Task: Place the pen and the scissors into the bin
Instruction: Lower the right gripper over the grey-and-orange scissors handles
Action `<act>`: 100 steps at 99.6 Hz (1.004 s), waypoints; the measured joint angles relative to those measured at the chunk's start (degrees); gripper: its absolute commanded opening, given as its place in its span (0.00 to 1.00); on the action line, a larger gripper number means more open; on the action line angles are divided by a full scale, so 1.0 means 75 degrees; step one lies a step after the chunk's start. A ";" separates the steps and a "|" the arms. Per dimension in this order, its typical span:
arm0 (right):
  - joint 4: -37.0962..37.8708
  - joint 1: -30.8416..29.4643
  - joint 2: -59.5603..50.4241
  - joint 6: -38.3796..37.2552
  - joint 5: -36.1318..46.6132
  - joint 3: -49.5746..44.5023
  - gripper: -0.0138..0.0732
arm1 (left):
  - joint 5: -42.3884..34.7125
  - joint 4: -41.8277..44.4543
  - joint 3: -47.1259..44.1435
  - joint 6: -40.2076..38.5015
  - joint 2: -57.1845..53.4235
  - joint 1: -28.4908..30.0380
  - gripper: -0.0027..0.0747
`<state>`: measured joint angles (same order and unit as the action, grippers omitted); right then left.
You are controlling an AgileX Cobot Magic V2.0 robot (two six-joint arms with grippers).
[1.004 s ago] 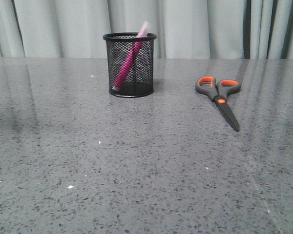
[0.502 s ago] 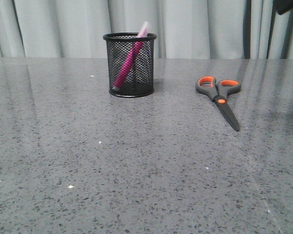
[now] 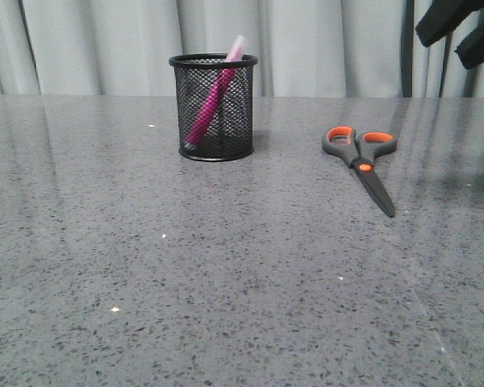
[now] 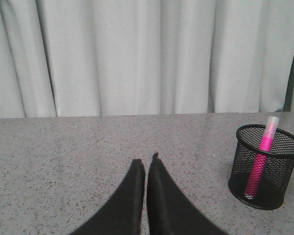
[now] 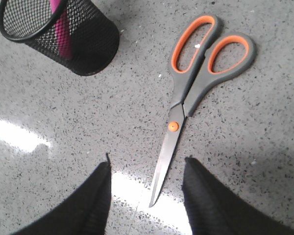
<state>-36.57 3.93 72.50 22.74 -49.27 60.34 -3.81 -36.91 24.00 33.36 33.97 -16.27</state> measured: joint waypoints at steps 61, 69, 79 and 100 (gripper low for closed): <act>0.4117 0.1994 0.2154 -0.3948 -0.0672 0.1886 0.51 | -0.0017 0.0000 0.0000 0.0000 0.0000 0.0000 0.01; 0.4151 0.2033 0.2495 -0.4066 -0.0768 0.2087 0.56 | -0.0017 0.0000 0.0000 0.0000 0.0000 0.0000 0.01; 0.4192 0.2086 0.2875 -0.4111 -0.1005 0.2429 0.60 | -0.0017 0.0000 0.0000 0.0000 0.0000 0.0000 0.01; 0.4223 0.2088 0.3455 -0.4265 -0.1122 0.2862 0.60 | -0.0017 0.0000 0.0000 0.0000 0.0000 0.0000 0.01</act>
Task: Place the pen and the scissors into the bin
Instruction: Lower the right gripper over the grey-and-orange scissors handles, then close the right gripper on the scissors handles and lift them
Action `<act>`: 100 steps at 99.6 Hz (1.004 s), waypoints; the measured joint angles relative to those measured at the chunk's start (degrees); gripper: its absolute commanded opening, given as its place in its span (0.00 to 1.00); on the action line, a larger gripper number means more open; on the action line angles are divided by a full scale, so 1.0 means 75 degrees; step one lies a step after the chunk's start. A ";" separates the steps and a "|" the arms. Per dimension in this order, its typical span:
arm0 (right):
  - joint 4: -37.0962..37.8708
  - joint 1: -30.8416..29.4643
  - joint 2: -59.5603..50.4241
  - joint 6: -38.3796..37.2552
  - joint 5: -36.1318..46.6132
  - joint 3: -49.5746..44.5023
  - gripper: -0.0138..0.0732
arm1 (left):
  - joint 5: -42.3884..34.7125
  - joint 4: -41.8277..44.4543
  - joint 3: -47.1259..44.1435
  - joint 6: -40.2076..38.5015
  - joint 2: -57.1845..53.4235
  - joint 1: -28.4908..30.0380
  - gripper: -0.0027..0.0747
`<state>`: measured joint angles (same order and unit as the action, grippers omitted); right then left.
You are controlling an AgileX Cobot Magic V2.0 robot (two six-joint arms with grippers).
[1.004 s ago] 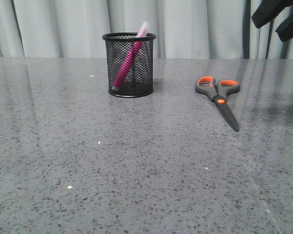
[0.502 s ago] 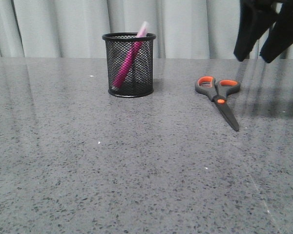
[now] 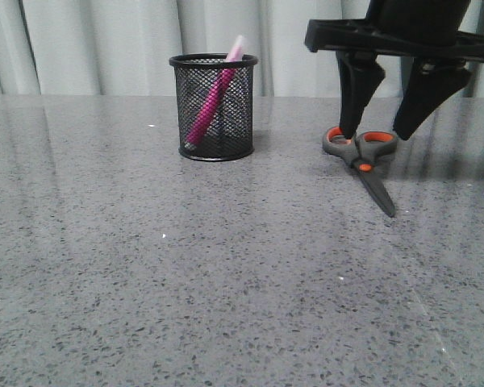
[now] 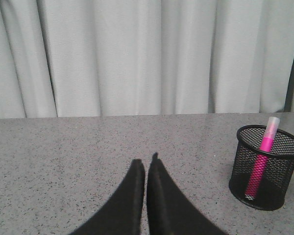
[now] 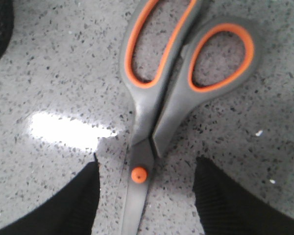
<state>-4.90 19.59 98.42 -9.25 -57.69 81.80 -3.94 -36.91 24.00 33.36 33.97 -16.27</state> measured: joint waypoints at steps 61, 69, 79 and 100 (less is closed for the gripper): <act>0.0306 0.0000 0.0856 -0.0249 -0.0073 0.0380 0.60 | -0.0012 0.0000 0.0000 0.0000 0.0000 0.0000 0.01; 0.0340 0.0014 0.0856 -0.0249 -0.0011 0.0379 0.60 | -0.0012 0.0000 0.0000 0.0000 0.0000 0.0000 0.01; 0.0430 0.0098 0.0872 -0.0249 0.0158 0.0379 0.60 | -0.0012 0.0000 0.0000 0.0000 0.0000 0.0000 0.01; 0.0695 0.0296 0.0915 -0.0265 0.0281 0.0379 0.60 | -0.0012 0.0000 0.0000 0.0000 0.0000 0.0000 0.01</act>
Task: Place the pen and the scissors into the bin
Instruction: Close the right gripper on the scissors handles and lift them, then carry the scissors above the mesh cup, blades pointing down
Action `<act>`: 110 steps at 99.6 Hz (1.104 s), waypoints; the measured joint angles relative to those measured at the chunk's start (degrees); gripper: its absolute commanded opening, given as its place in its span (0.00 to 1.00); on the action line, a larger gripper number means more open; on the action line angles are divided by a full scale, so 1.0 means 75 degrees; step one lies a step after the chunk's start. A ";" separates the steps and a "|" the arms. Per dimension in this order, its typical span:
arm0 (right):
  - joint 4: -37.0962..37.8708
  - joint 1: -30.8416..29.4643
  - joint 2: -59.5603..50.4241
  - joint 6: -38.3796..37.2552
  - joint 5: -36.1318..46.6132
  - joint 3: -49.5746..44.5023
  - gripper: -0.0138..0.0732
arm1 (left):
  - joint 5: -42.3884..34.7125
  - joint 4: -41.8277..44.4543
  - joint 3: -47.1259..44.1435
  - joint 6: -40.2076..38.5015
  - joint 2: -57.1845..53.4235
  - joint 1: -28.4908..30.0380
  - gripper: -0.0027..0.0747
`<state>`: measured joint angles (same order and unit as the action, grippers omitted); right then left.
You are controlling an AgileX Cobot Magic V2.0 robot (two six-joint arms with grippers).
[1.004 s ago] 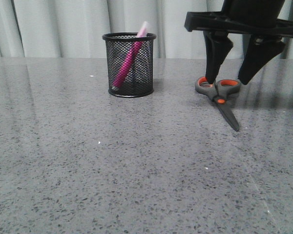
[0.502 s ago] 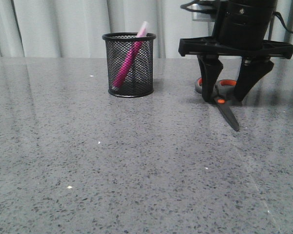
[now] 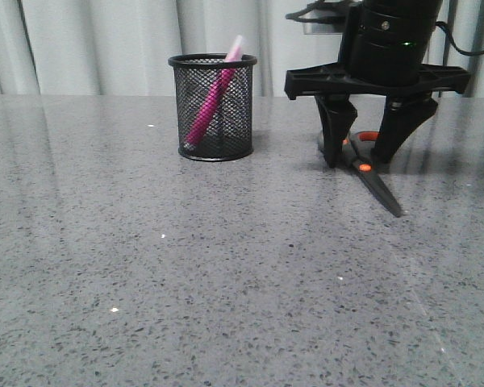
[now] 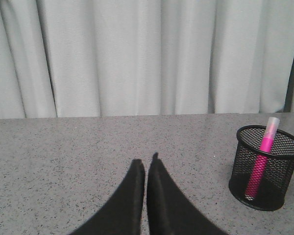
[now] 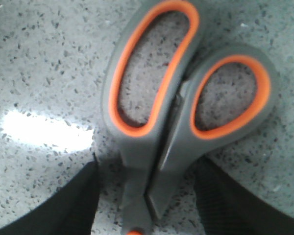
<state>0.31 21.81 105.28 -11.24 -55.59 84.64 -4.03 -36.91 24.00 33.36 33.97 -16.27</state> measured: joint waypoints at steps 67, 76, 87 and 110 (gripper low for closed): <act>0.0431 0.0037 -0.0198 -0.0076 0.0106 -0.0018 0.07 | -0.0044 0.0000 0.0000 0.0000 0.0000 0.0000 0.01; 0.0493 0.0037 -0.0716 -0.0076 0.0357 -0.0086 0.07 | -0.0057 0.0000 0.0000 0.0000 0.0000 0.0000 0.01; 0.0493 0.0037 -0.1541 -0.0086 0.1016 -0.0274 0.07 | -0.0057 0.0000 0.0000 0.0000 0.0000 0.0000 0.01; 0.0386 0.0037 -0.3109 -0.0092 0.3169 -0.1334 0.07 | -0.0076 0.0000 0.0000 0.0000 0.0000 0.0000 0.01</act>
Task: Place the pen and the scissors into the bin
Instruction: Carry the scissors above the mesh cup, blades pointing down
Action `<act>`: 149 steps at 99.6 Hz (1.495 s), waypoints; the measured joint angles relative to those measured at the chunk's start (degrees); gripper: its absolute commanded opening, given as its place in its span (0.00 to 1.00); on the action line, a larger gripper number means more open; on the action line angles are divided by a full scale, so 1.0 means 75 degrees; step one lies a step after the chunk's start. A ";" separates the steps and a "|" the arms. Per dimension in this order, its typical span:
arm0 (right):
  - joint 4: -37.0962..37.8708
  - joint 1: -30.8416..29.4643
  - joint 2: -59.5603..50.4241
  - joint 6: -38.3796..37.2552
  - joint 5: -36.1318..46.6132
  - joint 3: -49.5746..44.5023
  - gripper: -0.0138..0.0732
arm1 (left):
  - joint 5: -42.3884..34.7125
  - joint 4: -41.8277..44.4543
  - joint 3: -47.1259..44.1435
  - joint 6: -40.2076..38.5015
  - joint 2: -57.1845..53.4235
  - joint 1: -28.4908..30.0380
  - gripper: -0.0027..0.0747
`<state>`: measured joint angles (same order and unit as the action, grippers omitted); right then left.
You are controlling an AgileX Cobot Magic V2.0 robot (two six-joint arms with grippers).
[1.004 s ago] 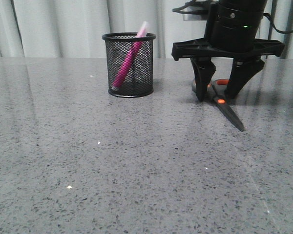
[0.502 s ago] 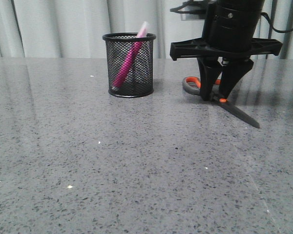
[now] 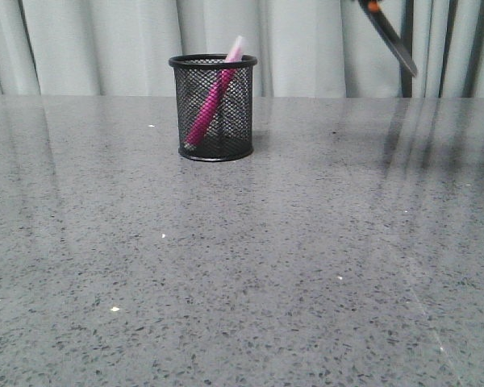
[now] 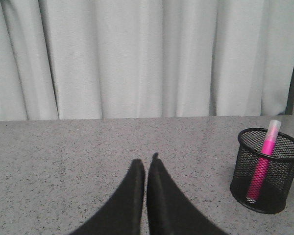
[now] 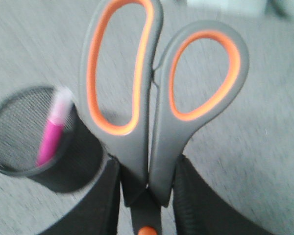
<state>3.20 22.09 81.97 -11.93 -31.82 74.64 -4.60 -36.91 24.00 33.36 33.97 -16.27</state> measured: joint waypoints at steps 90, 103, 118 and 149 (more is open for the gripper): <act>-0.0299 0.0884 0.1622 0.0000 0.7898 -0.0889 0.07 | 0.0000 0.0000 0.0000 0.0000 0.0000 0.0000 0.01; -0.0299 0.0884 0.1816 0.0000 0.8081 -0.0889 0.07 | 0.0000 0.0000 0.0000 0.0000 0.0000 0.0000 0.01; -0.0299 0.0884 0.1975 0.0000 0.8760 -0.1150 0.07 | 0.0000 0.0000 0.0000 0.0000 0.0000 0.0000 0.01; -0.0287 0.0884 0.2043 0.0000 1.0108 -0.2215 0.07 | 0.0000 0.0000 0.0000 0.0000 0.0000 0.0000 0.01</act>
<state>1.05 28.71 97.28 -11.93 43.99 58.02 -4.60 -36.91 24.00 33.36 33.97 -16.27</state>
